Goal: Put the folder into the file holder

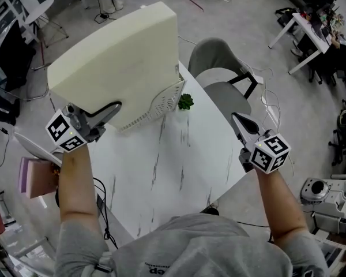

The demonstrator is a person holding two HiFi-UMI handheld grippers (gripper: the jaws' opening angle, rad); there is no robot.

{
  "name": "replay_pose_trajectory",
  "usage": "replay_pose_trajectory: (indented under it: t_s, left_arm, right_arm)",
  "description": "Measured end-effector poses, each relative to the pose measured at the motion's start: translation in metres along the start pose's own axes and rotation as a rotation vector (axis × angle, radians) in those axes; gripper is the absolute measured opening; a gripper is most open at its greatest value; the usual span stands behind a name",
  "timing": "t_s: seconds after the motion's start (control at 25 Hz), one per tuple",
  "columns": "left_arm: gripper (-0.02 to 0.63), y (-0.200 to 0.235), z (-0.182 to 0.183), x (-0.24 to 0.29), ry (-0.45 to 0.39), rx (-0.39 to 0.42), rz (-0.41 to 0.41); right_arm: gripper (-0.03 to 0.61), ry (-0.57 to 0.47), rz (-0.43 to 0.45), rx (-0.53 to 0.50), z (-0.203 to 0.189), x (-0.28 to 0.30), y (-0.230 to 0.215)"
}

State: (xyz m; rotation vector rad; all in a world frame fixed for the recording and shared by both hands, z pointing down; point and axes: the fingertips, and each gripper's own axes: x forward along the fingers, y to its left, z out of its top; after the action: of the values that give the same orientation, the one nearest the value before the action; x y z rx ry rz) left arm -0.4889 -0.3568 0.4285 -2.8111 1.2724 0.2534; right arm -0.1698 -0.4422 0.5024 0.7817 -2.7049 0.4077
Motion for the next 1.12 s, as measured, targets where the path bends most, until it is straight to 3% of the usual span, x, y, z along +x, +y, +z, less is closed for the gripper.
replay_pose_trajectory:
  t_s: [0.44,0.72,1.12]
  left_arm:
    - [0.344,-0.007,-0.046,-0.003,0.042,0.042,-0.013]
    - [0.344,-0.006,-0.063,-0.003,0.033,0.016,-0.024]
    - [0.349,-0.015,-0.109,-0.003,0.095,0.018,-0.045]
  right_arm:
    - [0.003,0.002,-0.001,0.016,-0.017,0.008,0.005]
    - [0.003,0.006,0.003,0.022,-0.029,0.019,0.003]
    - [0.003,0.029,0.012,0.044,-0.051,0.032,-0.002]
